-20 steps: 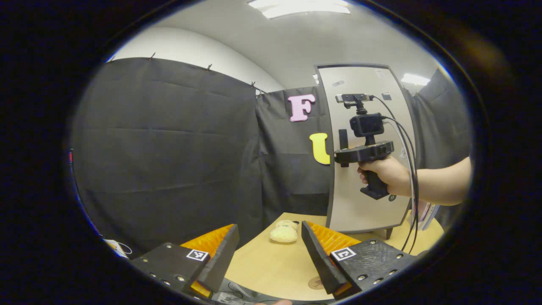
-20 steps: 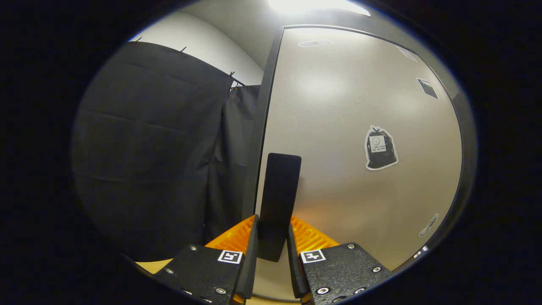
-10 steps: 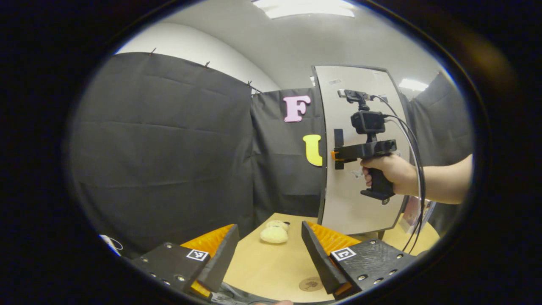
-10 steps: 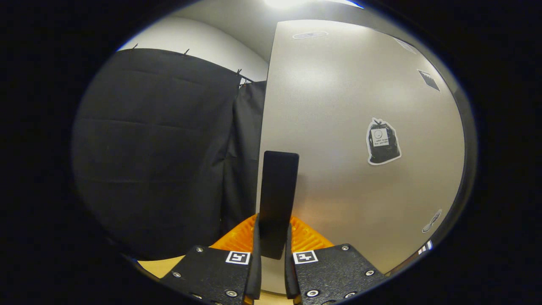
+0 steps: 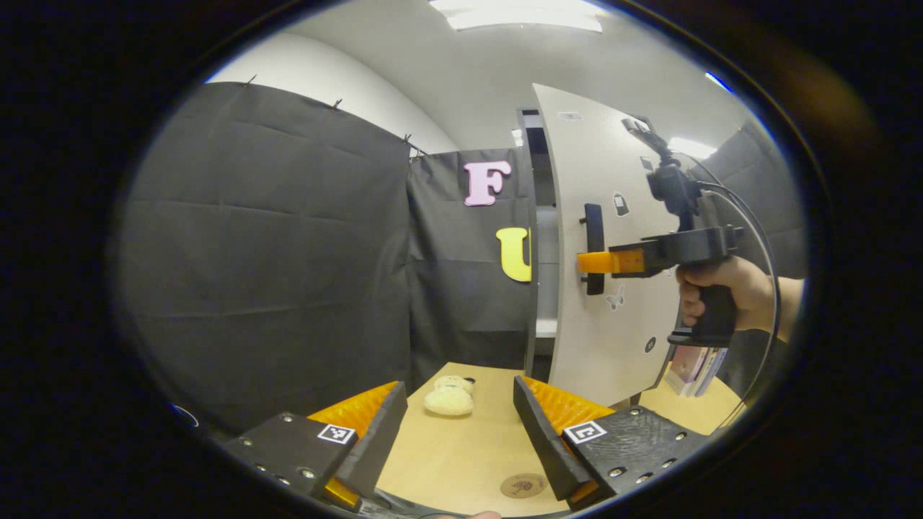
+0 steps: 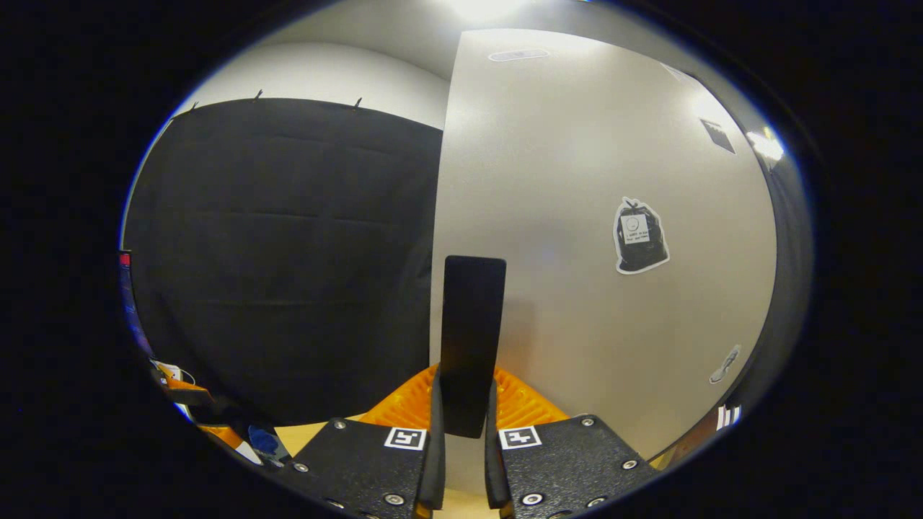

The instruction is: Open the cabinet door with the right hand, grasp the bottle in the cabinet with the left hand and place it on the coaster, then close the cabinet door with the right hand.

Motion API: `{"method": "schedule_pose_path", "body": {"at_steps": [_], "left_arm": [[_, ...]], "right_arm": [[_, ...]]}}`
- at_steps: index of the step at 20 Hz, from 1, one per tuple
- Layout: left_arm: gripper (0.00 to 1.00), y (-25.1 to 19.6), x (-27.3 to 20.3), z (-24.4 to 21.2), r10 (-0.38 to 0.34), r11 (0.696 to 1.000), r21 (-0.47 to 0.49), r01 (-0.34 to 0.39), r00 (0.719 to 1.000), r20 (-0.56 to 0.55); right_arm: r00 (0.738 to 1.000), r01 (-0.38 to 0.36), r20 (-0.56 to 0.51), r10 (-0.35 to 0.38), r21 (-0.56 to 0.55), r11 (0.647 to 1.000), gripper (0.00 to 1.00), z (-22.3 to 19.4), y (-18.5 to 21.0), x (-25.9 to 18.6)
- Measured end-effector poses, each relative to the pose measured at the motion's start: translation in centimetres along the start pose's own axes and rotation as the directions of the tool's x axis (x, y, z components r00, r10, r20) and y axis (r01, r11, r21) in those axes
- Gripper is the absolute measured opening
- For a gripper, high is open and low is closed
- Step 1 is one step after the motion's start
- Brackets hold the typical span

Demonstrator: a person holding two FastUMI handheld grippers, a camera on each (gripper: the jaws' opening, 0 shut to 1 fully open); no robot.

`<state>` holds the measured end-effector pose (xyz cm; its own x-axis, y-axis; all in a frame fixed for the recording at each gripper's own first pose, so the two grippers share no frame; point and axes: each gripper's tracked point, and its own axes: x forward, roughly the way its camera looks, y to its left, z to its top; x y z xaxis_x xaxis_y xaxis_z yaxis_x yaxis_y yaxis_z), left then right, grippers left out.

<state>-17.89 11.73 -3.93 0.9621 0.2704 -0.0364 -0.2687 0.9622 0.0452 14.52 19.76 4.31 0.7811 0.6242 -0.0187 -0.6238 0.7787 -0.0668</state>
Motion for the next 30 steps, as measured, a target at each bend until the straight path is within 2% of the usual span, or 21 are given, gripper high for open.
{"method": "schedule_pose_path", "body": {"at_steps": [3, 7, 12, 17, 20, 23, 26, 28, 30], "left_arm": [[0.89, -0.3, 0.7, 0.6, -0.028, 1.000, 0.011, 0.028, 1.000, 0.014], [0.87, -1.9, 4.4, 0.5, -0.080, 0.997, 0.008, 0.080, 0.997, 0.009], [0.89, -5.6, 7.6, 1.8, -0.160, 0.987, -0.025, 0.160, 0.987, 0.006], [0.87, -12.2, 12.9, 5.8, -0.286, 0.958, 0.008, 0.286, 0.956, 0.067], [0.87, -16.6, 16.0, 8.3, -0.323, 0.946, 0.049, 0.319, 0.939, 0.119], [0.89, -20.6, 18.0, 10.2, -0.345, 0.939, 0.064, 0.339, 0.925, 0.162], [0.87, -24.8, 19.9, 10.8, -0.382, 0.924, 0.058, 0.378, 0.905, 0.189], [0.89, -26.4, 20.8, 11.9, -0.385, 0.922, 0.057, 0.382, 0.894, 0.228], [0.88, -27.4, 22.3, 12.8, -0.381, 0.925, 0.089, 0.370, 0.887, 0.260]], "right_arm": [[1.000, -0.019, -0.007, 0.019, 0.016, 1.000, 0.23, -0.4, -0.5, -0.6], [0.999, -0.035, -0.016, 0.036, 0.019, 0.999, 0.23, -0.2, -1.2, -0.8], [0.999, -0.001, -0.048, 0.002, 0.025, 1.000, 0.22, 0.9, -1.4, -0.3], [0.992, 0.098, -0.081, -0.096, 0.021, 0.995, 0.22, 1.4, -1.8, -1.0], [0.980, 0.178, -0.088, -0.177, 0.004, 0.984, 0.22, 1.4, -2.6, -1.8], [0.953, 0.280, -0.121, -0.279, -0.004, 0.960, 0.22, 1.1, -4.4, -3.0], [0.912, 0.387, -0.135, -0.387, -0.026, 0.922, 0.21, 0.9, -6.1, -4.8], [0.888, 0.437, -0.137, -0.439, -0.044, 0.898, 0.21, 0.9, -7.4, -5.5], [0.876, 0.467, -0.131, -0.464, -0.008, 0.884, 0.19, 0.7, -8.0, -5.5]]}}
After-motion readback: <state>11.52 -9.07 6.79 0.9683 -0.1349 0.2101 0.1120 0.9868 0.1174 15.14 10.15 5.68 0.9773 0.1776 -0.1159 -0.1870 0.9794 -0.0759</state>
